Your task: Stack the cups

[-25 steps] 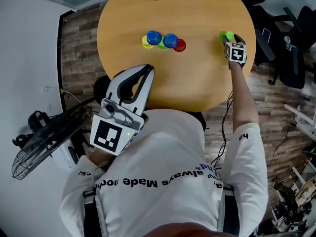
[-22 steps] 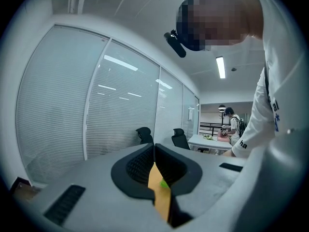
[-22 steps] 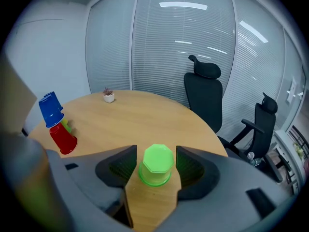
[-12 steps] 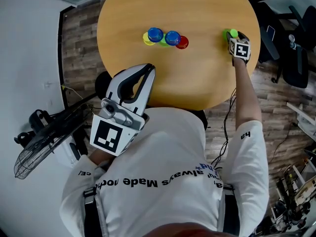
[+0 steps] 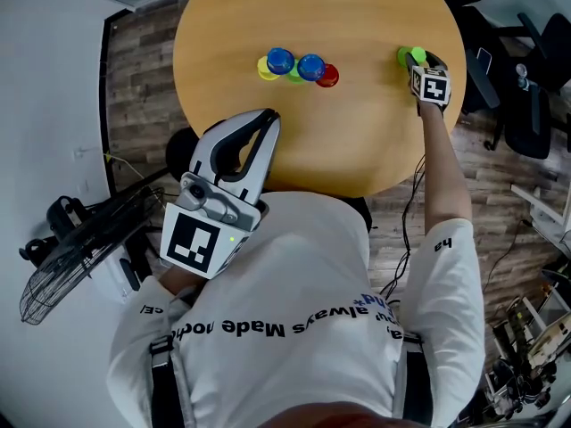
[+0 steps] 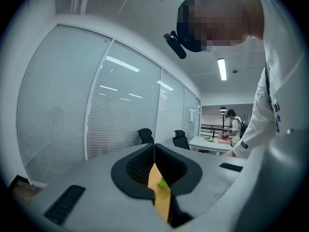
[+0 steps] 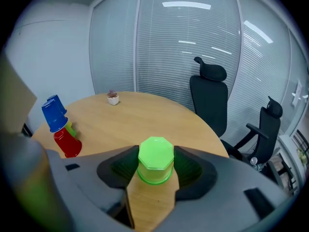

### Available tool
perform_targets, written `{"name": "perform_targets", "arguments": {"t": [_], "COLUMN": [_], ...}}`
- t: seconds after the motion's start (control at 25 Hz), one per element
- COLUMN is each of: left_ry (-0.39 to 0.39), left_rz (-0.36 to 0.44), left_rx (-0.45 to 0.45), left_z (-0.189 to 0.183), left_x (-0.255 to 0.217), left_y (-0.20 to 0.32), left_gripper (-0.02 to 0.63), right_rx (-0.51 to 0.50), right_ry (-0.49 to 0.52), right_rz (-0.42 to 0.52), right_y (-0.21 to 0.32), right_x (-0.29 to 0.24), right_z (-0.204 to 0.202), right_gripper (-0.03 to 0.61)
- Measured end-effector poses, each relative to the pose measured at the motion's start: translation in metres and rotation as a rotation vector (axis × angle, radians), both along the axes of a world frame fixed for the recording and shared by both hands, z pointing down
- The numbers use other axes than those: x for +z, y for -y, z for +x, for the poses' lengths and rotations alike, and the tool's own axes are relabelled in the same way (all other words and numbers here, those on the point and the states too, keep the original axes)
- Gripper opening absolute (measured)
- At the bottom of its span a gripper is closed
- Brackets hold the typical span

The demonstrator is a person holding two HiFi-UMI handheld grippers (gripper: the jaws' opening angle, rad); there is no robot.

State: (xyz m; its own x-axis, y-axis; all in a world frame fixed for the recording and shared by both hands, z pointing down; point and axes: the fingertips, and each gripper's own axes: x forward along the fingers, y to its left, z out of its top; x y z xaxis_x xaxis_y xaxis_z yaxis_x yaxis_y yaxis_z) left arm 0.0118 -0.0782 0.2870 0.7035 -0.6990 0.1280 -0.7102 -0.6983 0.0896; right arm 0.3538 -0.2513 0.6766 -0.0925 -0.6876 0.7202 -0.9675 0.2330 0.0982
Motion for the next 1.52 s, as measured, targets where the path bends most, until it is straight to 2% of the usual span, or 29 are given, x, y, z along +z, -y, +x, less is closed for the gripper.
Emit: {"name": "perform_targets", "arguments": {"t": [0.2, 0.88, 1.04, 1.52], "left_ry": [-0.023, -0.061, -0.076, -0.079], "left_rz": [0.019, 0.072, 0.098, 0.099], "left_rx": [-0.005, -0.019, -0.023, -0.046], "left_z": [-0.005, -0.035, -0.043, -0.069], "left_x": [-0.007, -0.023, -0.027, -0.029], "left_y": [-0.007, -0.038, -0.043, -0.058], "left_gripper": [0.032, 0.032, 0.032, 0.032], "right_rx": [-0.09, -0.302, -0.343, -0.487], "right_ry": [-0.035, 0.043, 0.061, 0.079], "right_rz": [0.031, 0.104, 0.112, 0.112], "right_y": [0.004, -0.005, -0.009, -0.021], "right_x": [-0.026, -0.105, -0.117, -0.142], "right_z": [-0.023, -0.129, -0.158, -0.243], "right_gripper": [0.241, 0.239, 0.241, 0.241]}}
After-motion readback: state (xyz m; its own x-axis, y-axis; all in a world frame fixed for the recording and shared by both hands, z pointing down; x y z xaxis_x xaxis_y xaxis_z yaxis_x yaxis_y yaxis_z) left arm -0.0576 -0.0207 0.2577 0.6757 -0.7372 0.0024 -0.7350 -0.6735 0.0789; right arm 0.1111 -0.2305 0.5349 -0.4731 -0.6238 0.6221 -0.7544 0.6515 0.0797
